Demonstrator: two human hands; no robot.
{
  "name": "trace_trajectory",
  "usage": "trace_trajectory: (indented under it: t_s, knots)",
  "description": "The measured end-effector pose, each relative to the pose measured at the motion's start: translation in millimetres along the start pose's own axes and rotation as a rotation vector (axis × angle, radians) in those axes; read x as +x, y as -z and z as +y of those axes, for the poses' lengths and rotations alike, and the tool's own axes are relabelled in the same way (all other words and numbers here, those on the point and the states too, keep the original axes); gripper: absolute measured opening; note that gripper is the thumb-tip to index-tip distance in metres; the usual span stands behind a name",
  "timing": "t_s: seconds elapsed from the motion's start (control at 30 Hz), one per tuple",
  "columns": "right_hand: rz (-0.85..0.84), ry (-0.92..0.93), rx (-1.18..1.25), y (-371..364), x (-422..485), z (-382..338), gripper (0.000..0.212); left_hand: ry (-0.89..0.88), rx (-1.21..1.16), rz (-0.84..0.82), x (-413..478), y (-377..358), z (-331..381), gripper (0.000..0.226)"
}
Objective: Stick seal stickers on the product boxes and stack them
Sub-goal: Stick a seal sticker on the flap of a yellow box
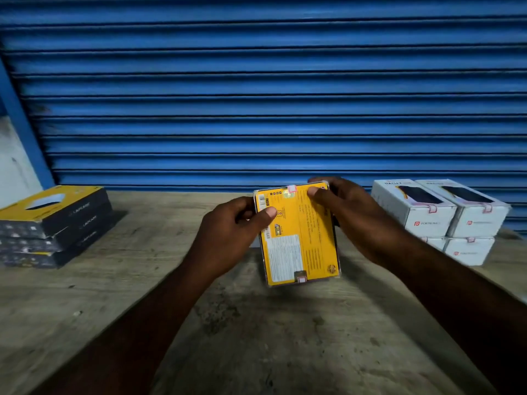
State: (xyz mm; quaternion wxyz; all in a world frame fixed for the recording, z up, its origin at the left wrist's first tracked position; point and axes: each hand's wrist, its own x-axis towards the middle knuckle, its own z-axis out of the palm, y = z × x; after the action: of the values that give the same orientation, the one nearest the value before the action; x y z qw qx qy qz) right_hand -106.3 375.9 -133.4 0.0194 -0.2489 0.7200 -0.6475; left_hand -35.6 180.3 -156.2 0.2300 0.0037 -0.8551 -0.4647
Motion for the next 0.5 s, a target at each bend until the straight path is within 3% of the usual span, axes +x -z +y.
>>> trace_trajectory:
  t_s: [0.17,0.27,0.37,0.5]
  knots:
    - [0.011,0.233,-0.343,23.9,-5.5,-11.4,0.026,-0.166,-0.002,0.081,-1.6,-0.8,5.2,0.025]
    - [0.062,0.220,-0.251,35.7,-18.5,-2.6,0.032,-0.234,-0.061,0.025,-6.8,-8.9,6.9,0.036]
    - [0.114,0.250,-0.232,46.4,-31.8,4.3,0.042,-0.213,-0.130,-0.052,-11.7,-16.9,6.1,0.043]
    - [0.241,0.265,-0.250,50.5,-46.2,11.5,0.048,-0.043,-0.469,-0.290,-19.6,-32.9,14.6,0.039]
